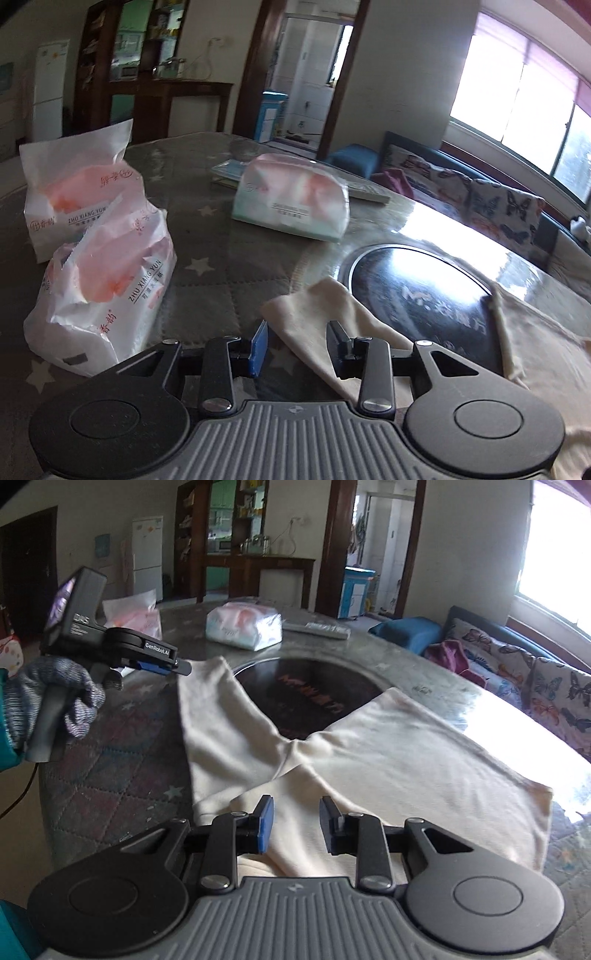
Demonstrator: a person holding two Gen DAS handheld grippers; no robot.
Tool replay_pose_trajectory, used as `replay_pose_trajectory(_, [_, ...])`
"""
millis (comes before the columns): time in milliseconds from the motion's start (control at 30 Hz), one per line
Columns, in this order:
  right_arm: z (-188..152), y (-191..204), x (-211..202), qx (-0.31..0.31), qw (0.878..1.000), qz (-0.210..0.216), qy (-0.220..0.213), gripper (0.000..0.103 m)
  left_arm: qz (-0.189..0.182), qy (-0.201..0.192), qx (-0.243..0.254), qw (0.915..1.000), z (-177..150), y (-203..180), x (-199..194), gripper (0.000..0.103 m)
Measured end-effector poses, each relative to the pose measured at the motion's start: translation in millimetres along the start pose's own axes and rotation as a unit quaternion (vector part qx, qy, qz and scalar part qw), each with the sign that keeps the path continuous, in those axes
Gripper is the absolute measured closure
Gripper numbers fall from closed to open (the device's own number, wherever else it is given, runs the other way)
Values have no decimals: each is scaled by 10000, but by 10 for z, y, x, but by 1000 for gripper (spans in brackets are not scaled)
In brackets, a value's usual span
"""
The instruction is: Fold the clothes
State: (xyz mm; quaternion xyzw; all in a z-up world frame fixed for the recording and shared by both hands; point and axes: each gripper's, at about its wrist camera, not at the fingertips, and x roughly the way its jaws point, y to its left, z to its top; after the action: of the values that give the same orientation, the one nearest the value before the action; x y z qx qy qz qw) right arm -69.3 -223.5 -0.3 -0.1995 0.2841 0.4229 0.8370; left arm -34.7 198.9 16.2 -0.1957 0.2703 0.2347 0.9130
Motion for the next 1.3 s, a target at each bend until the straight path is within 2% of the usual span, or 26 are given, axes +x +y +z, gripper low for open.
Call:
replay_pose_trajectory(200, [-42,-72,-139,94,9998,-122,-85,76,90,26,-57,9999,36,-11,117,70])
replay_pose_trajectory(233, [-52,-83,-165,119,9998,-135,-99,76,92,23,-72,9999,38,-10,128,74])
replay_pose_trajectory(300, [-77,-111,-225,171,9996,-193,-142,76,85,25,-122,9999,40,1,150,93])
replay_pose_trajectory(333, [-89,-129,-255,206,9994,-223,-165,76,27,0,-178,9998,47,2,131,94])
replay_pose_trajectory(467, [-165,-239,-398,428,9979,-394,-273,76,-393,-194,-297,9986,96,-93,-71,98])
replay_pose_trajectory(600, [-302,-422,-549,754,9943,-657,-364,76,-1229,-447,-16,9914,165,-493,-460,98])
replay_pose_trajectory(733, [-468,-591,-704,1082,9891,-890,-448,76,-2094,-611,315,9754,193,-951,-827,98])
replay_pose_trajectory(867, [-648,-748,-869,1395,9826,-1117,-514,76,-2952,-474,786,9510,75,-1509,-1071,98])
replay_pose_trajectory(967, [-784,-854,-976,1600,9774,-1276,-530,76,-3432,-287,1083,9325,-82,-1862,-1185,98])
replay_pose_trajectory(1133, [-999,-981,-1090,1895,9705,-1402,-500,76,-3905,190,1468,9086,-450,-2331,-1203,98])
replay_pose_trajectory(1300, [-1137,-1058,-1128,2056,9663,-1478,-463,76,-4014,716,1961,8918,-915,-2629,-1119,97])
